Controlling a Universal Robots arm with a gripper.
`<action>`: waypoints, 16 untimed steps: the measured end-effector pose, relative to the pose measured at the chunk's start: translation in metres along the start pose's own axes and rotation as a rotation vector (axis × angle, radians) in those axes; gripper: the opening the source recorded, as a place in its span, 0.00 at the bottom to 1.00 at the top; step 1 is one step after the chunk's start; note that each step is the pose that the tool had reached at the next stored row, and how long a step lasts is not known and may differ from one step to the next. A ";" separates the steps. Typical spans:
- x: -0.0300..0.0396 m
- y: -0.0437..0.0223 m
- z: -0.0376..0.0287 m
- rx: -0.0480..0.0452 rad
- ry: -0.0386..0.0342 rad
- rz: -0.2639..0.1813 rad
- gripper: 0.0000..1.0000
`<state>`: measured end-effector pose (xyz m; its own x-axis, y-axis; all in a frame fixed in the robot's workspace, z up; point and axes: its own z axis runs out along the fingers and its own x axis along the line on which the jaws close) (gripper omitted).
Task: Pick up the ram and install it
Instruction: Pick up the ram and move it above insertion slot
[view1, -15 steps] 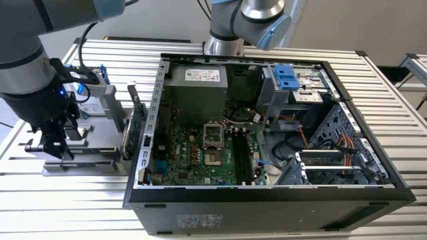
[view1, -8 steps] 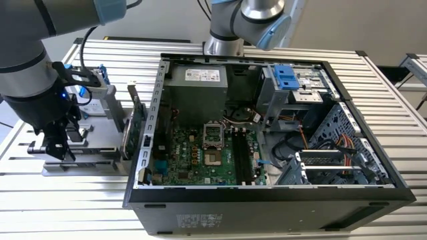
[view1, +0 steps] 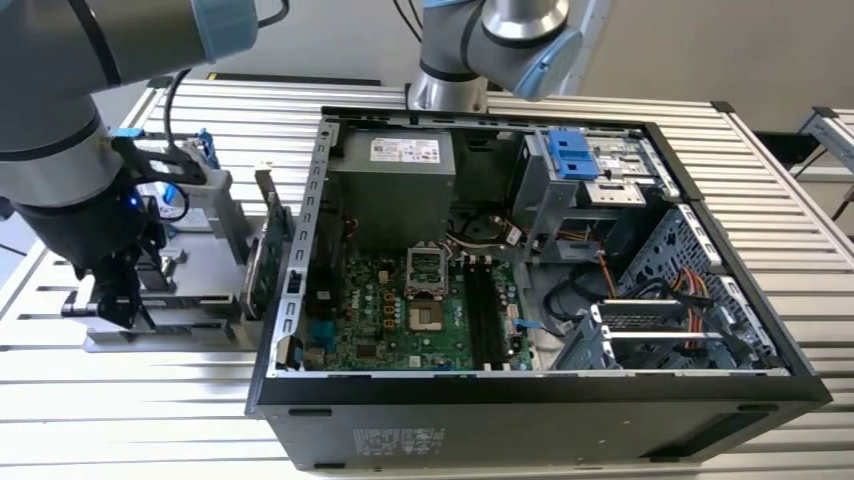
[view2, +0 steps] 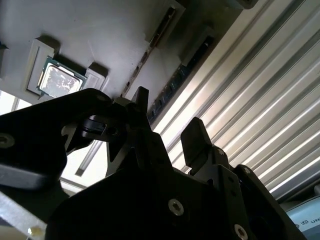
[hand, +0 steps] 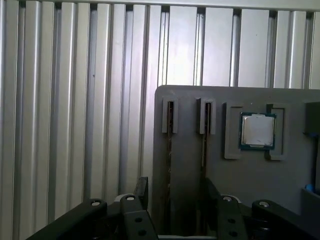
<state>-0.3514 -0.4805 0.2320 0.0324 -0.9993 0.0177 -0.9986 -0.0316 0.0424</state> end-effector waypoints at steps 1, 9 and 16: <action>0.0010 -0.0002 0.0008 -0.0009 0.0000 0.000 1.00; 0.0053 -0.0012 0.0087 -0.0044 -0.0001 0.000 1.00; 0.0052 -0.0021 0.0181 -0.0044 -0.0002 0.002 1.00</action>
<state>-0.3499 -0.4860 0.2140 0.0305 -0.9994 0.0176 -0.9985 -0.0296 0.0468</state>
